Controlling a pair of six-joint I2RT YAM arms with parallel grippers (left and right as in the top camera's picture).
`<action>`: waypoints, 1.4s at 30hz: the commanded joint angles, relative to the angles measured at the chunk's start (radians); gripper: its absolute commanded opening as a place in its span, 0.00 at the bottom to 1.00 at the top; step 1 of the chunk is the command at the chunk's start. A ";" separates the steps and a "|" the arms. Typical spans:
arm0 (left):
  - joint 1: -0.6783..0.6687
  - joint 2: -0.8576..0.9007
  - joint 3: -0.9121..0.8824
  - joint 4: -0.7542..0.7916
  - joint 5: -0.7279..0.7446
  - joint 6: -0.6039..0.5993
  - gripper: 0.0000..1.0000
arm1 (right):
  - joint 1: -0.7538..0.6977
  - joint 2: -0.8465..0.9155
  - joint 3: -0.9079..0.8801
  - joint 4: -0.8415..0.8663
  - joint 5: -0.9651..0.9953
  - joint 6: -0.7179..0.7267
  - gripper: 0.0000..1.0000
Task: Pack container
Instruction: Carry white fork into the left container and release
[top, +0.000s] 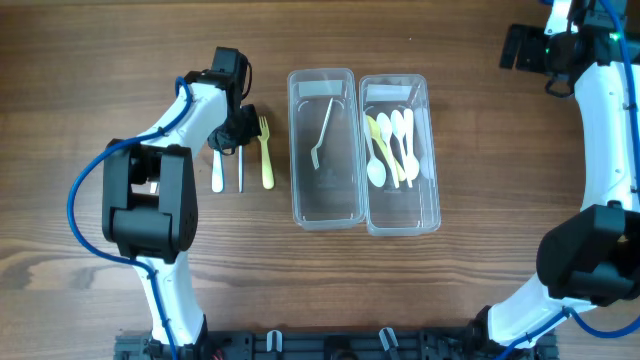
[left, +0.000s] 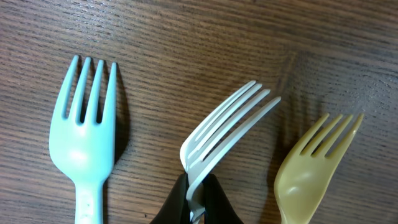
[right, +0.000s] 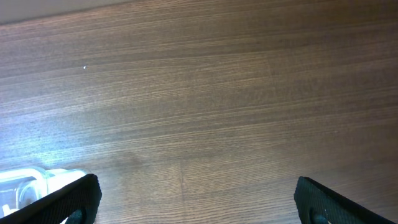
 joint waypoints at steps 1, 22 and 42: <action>0.000 -0.006 0.055 -0.002 -0.026 0.032 0.04 | 0.003 -0.013 0.010 0.002 0.006 -0.013 1.00; -0.193 -0.279 0.346 -0.024 0.173 -0.086 0.04 | 0.003 -0.013 0.010 0.002 0.006 -0.012 1.00; -0.336 -0.158 0.346 -0.090 0.185 -0.116 0.11 | 0.003 -0.013 0.010 0.002 0.006 -0.012 1.00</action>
